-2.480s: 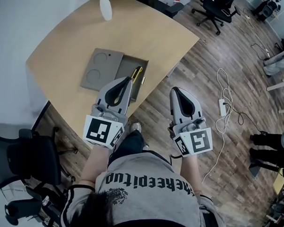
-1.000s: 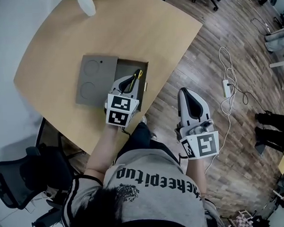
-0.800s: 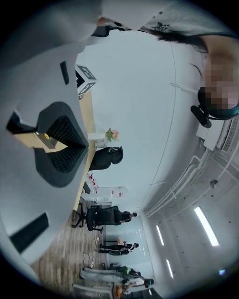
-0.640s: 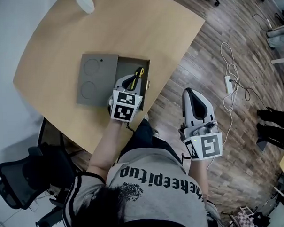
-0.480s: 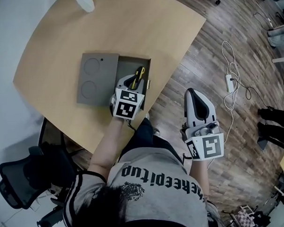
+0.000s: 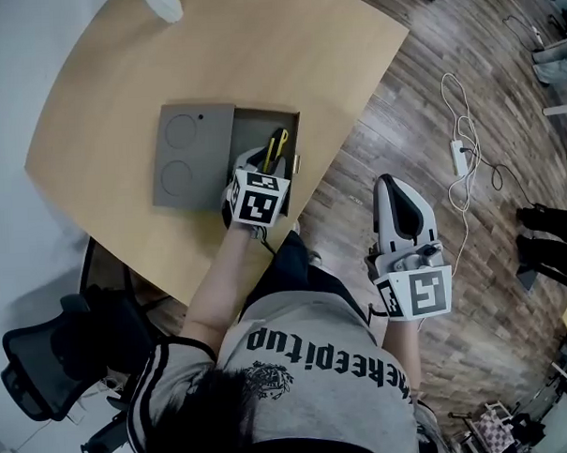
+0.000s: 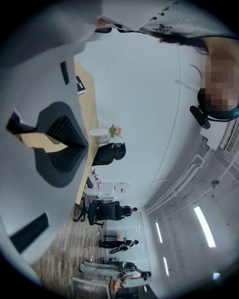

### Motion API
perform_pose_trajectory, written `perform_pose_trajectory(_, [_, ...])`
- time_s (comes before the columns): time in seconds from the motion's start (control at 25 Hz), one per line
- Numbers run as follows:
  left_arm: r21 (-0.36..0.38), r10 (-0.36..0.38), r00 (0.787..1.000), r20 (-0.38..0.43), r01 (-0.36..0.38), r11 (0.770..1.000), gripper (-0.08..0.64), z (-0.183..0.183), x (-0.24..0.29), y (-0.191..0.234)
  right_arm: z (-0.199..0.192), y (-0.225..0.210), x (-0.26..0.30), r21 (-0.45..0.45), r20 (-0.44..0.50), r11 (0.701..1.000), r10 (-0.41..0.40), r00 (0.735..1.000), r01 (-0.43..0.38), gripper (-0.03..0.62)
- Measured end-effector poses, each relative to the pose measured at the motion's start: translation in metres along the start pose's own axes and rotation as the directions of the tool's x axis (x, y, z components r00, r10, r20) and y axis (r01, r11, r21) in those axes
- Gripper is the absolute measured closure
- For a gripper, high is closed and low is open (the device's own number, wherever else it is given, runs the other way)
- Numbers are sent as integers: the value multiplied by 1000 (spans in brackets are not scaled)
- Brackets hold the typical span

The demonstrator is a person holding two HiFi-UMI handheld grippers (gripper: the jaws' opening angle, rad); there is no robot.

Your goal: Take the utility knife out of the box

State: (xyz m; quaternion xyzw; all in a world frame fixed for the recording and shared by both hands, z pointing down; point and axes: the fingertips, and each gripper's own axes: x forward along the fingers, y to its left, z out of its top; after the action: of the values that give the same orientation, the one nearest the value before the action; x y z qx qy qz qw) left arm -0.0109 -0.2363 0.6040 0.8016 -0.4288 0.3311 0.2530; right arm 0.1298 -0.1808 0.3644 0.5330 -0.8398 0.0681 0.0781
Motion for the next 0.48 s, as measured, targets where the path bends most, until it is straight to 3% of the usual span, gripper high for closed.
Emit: perform_pose_trajectory(0.48, [-18,7,999,-53,-8,1000,419,-16,18,0,-1,-2,1,-2,0,1000,-12,1000,12,586])
